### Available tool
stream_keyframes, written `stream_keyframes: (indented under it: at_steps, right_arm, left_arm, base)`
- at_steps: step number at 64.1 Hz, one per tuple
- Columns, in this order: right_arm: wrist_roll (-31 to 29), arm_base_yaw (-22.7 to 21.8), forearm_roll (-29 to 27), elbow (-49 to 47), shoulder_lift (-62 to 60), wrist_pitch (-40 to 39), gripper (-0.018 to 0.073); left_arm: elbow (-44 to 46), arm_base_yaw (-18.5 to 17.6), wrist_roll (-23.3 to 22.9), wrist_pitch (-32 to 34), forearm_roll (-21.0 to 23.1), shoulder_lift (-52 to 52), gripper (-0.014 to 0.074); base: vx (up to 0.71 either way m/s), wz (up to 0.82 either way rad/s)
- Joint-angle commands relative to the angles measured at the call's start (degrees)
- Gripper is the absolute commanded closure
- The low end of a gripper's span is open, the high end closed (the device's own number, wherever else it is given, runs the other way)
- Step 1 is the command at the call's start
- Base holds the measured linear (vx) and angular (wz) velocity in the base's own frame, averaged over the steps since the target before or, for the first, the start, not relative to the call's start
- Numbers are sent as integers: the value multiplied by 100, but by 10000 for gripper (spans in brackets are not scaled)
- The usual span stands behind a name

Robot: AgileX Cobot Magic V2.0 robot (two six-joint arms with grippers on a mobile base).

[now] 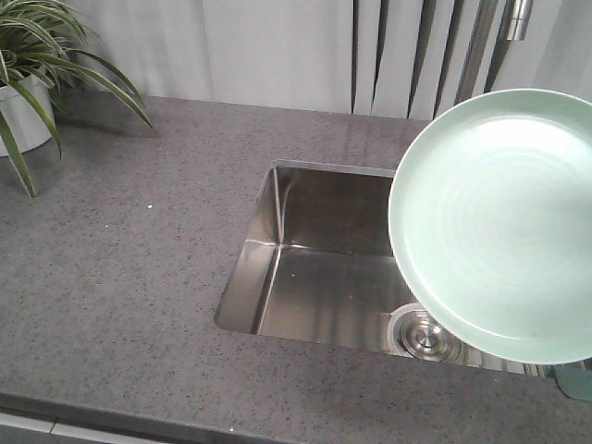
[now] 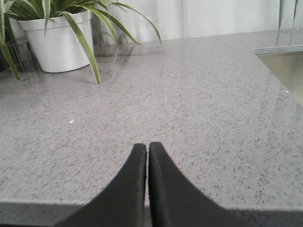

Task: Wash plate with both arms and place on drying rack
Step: 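Drive along the counter to stop over the steel sink, plate held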

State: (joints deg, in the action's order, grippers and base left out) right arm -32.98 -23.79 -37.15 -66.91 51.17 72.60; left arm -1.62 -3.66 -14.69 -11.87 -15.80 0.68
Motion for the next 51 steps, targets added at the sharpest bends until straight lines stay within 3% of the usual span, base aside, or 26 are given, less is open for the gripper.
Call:
stream_keyframes:
  at_steps: [1, 51]
  right_arm:
    - [-37, -40, -259, -124, -36, 53, 566]
    - [-37, -40, -259, -124, -36, 53, 566]
  left_arm:
    - [-136, -35, -13, 373, -11, 79, 603]
    - [-136, -35, -13, 373, -11, 79, 603]
  base:
    - [3, -13]
    - [2, -9]
